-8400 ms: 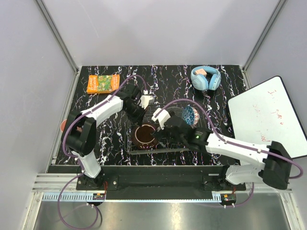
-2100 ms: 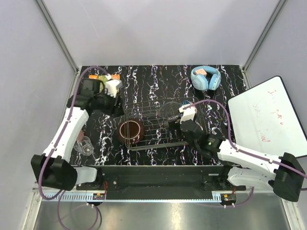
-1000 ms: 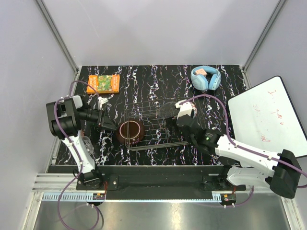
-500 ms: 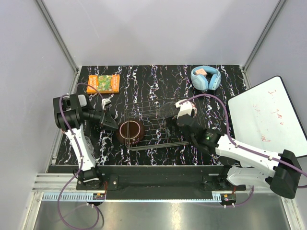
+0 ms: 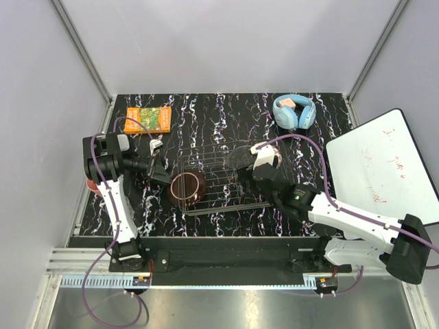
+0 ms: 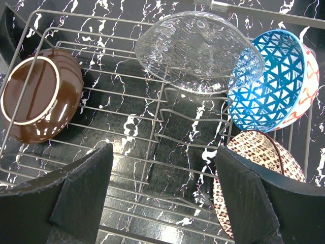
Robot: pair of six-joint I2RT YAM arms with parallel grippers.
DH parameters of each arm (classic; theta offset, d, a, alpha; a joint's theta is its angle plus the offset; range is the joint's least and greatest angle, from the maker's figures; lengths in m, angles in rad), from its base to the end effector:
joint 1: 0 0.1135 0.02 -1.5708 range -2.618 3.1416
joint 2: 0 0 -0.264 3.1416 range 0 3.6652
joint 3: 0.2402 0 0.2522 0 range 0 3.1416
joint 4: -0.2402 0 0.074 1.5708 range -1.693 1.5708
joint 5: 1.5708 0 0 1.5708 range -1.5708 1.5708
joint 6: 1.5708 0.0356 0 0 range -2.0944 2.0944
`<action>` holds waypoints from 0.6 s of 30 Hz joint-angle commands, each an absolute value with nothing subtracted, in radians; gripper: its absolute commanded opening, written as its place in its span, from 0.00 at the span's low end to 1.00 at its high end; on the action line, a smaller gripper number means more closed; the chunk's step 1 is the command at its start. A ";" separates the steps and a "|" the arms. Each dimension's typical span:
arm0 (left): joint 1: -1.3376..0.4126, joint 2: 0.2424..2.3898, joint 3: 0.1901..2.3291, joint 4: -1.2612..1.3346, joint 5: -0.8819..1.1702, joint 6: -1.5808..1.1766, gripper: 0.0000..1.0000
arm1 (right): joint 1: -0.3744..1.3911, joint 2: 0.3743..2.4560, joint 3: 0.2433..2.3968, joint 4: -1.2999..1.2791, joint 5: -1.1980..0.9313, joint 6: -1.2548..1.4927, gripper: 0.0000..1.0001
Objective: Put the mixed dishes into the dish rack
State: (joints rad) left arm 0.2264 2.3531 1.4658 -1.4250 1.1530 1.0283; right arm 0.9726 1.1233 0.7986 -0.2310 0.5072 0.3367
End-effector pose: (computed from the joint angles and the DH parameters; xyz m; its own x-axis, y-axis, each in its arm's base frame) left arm 0.3460 0.0463 0.0835 -0.9642 0.1345 -0.2286 0.2579 0.2744 -0.9264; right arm 0.1530 0.1938 0.2748 -0.4423 -0.1362 -0.8865 -0.3643 0.9305 0.0388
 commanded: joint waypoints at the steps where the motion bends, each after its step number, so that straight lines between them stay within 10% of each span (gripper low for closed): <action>1: 0.225 2.376 1.482 -1.548 1.164 1.112 0.44 | 0.974 1.103 0.844 -0.236 0.537 0.328 0.89; 18: 0.252 2.346 1.470 -1.549 1.132 1.106 0.17 | 0.976 1.104 0.830 -0.247 0.546 0.337 0.89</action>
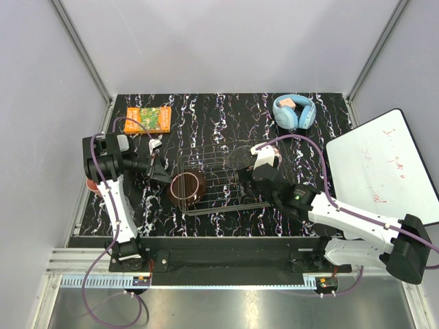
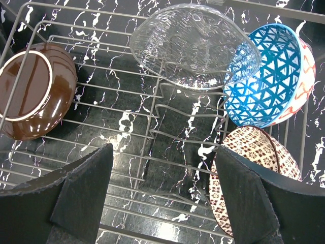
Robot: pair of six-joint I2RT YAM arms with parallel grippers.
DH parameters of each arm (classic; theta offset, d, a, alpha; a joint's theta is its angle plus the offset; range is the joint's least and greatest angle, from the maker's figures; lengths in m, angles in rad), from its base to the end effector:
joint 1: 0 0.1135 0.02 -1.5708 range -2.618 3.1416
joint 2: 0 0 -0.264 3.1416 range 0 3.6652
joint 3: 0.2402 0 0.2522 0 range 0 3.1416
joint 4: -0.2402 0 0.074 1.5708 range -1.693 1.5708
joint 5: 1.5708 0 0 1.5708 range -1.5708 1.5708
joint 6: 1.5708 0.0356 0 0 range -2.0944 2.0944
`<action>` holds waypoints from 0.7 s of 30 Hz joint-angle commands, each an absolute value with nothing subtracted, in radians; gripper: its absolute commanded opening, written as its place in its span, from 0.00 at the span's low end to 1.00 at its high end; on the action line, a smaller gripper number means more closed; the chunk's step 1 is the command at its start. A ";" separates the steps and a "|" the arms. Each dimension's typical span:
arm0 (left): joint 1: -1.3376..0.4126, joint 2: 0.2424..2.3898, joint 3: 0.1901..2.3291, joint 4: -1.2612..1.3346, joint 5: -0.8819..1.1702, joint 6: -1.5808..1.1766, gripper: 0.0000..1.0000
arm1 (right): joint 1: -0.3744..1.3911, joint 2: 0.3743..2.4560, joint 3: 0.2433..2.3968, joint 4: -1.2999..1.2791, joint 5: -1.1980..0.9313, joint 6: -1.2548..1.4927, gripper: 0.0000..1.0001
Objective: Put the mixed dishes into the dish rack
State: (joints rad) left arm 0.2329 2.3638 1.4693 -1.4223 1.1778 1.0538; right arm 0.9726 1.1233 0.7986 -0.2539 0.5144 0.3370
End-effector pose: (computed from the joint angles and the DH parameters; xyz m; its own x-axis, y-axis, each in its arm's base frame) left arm 0.3469 0.0485 0.0809 -0.9603 0.1143 -0.2543 0.2760 0.2600 -0.9253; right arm 0.1524 0.1926 0.2728 -0.4518 -0.1518 -0.8791 -0.3582 0.9334 0.0229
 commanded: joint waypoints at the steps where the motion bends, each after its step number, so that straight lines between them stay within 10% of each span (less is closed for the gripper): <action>1: 0.267 2.335 1.470 -1.548 1.123 1.098 0.15 | 0.974 1.108 0.830 -0.247 0.545 0.337 0.89; 21: 0.359 2.178 1.439 -1.548 1.065 1.037 0.14 | 0.976 1.126 0.818 -0.229 0.514 0.339 0.90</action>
